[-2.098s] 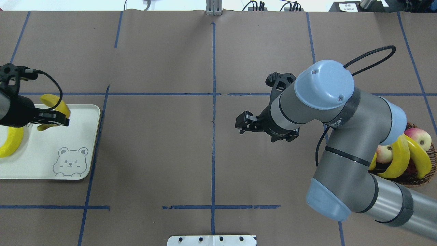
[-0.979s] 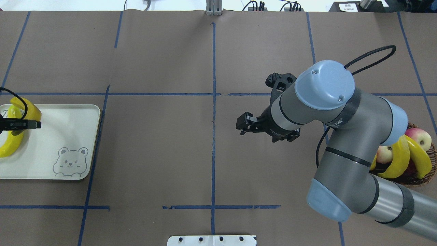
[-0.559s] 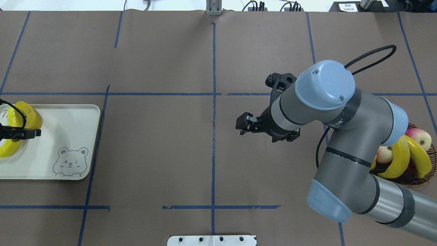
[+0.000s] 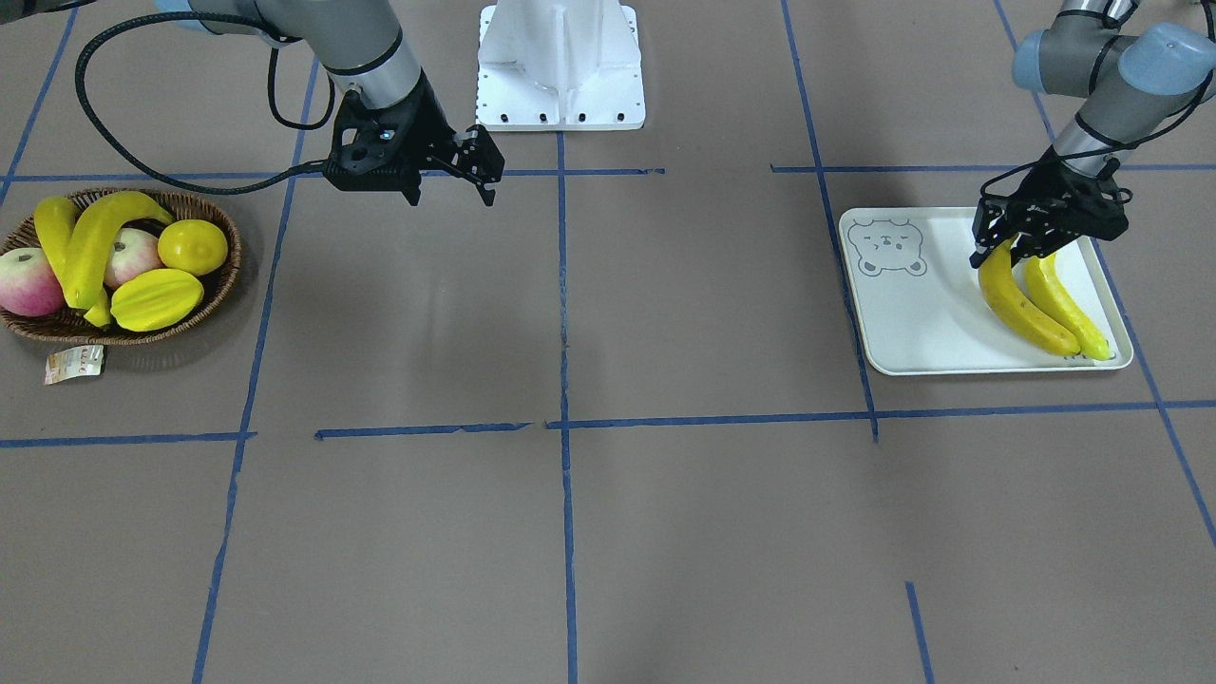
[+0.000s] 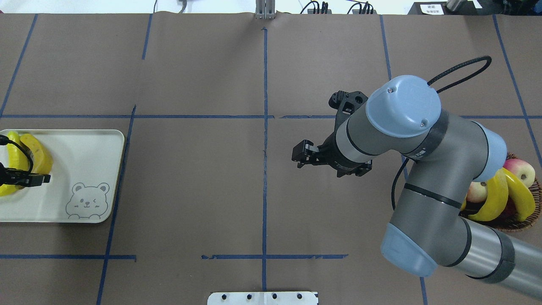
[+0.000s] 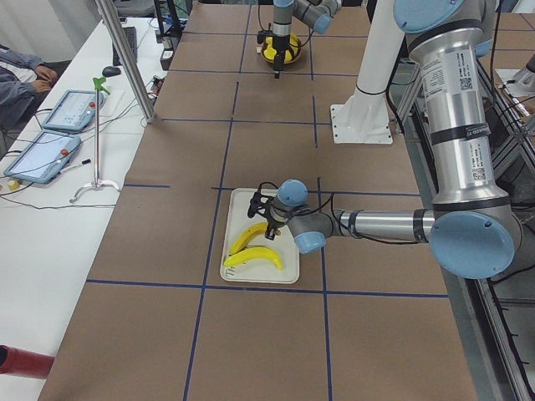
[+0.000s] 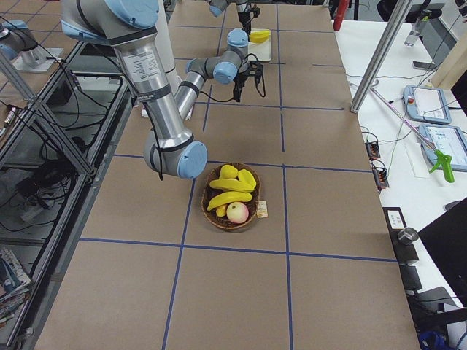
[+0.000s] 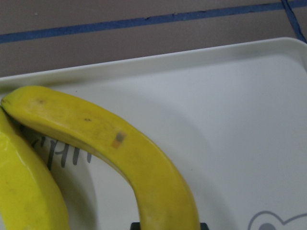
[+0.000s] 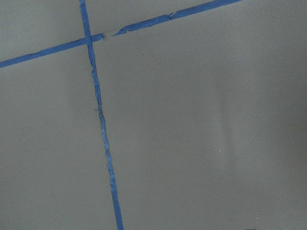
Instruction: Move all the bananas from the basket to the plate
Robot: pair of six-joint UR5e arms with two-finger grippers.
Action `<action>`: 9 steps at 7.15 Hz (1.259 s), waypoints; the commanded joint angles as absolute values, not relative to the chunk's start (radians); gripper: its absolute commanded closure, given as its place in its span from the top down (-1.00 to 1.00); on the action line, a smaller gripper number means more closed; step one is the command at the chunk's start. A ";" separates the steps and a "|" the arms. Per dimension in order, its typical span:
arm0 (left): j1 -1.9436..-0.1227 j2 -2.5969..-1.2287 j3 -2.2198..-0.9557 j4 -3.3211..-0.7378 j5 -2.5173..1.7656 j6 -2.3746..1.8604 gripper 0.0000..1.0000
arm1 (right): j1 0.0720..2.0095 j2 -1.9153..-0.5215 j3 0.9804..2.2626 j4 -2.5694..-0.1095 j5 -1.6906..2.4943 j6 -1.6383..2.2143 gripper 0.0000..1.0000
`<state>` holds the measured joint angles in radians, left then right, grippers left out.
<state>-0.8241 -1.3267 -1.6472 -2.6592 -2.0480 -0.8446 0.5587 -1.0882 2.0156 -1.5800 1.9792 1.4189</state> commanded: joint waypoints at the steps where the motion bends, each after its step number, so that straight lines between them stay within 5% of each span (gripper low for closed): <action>1: -0.834 -1.328 -1.672 -2.646 -2.092 -0.841 1.00 | 0.563 -1.098 2.026 -1.580 1.980 1.419 1.00; 5: -0.884 -1.473 -1.903 -2.172 -2.155 -0.848 1.00 | 0.604 -1.306 2.165 -1.603 1.990 1.188 1.00; 9: -0.760 -1.593 -1.885 -2.137 -2.076 -0.959 0.99 | 0.684 -1.736 2.373 -1.504 1.987 0.924 1.00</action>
<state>-0.8125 -1.5539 -1.8939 -2.1413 -2.1247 -0.9212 0.6538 -1.5988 2.3224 -1.5648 1.9867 0.9823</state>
